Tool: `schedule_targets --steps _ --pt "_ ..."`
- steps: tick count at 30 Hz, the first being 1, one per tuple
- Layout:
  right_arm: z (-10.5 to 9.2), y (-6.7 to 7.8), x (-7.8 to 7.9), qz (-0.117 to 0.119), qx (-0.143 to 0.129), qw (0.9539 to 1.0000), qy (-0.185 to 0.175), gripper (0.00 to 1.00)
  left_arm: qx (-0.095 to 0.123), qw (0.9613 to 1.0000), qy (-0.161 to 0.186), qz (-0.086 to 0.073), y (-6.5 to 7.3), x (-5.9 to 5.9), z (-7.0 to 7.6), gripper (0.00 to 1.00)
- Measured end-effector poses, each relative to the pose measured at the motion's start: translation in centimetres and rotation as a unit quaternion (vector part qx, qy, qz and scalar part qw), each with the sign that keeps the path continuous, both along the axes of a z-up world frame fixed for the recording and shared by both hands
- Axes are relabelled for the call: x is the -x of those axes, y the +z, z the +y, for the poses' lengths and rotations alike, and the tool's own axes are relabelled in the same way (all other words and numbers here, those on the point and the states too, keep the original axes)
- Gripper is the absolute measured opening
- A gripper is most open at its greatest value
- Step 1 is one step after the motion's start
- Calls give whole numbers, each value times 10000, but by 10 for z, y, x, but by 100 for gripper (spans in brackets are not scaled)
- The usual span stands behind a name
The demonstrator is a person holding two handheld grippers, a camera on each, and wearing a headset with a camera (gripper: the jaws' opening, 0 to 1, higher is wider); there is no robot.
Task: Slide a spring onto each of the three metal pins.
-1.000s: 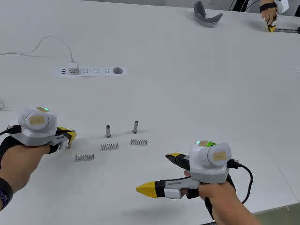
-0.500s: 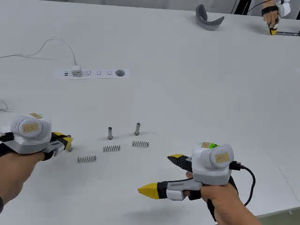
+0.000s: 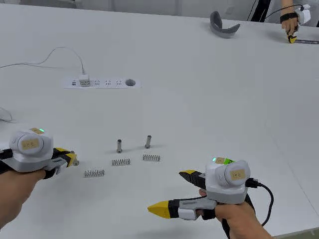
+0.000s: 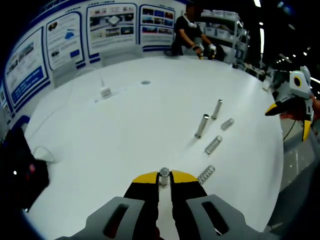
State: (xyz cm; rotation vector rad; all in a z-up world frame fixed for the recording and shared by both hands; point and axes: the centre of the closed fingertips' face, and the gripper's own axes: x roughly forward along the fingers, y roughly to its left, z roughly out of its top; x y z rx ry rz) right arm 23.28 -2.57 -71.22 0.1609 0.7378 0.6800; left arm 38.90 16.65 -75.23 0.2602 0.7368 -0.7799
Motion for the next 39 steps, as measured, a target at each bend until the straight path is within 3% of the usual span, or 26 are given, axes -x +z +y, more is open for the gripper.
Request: schedule_targets --steps 7,13,39 --pt "0 -2 1 11 -15 10000 -7 91 -7 10000 -60 -10 0 2 -1 8" --pt "1 -3 3 30 -36 10000 2 91 19 9999 -37 91 -3 1 -1 8" --pt "-3 -4 6 61 -9 10000 -54 92 27 10000 -16 60 -4 -8 -8 8"
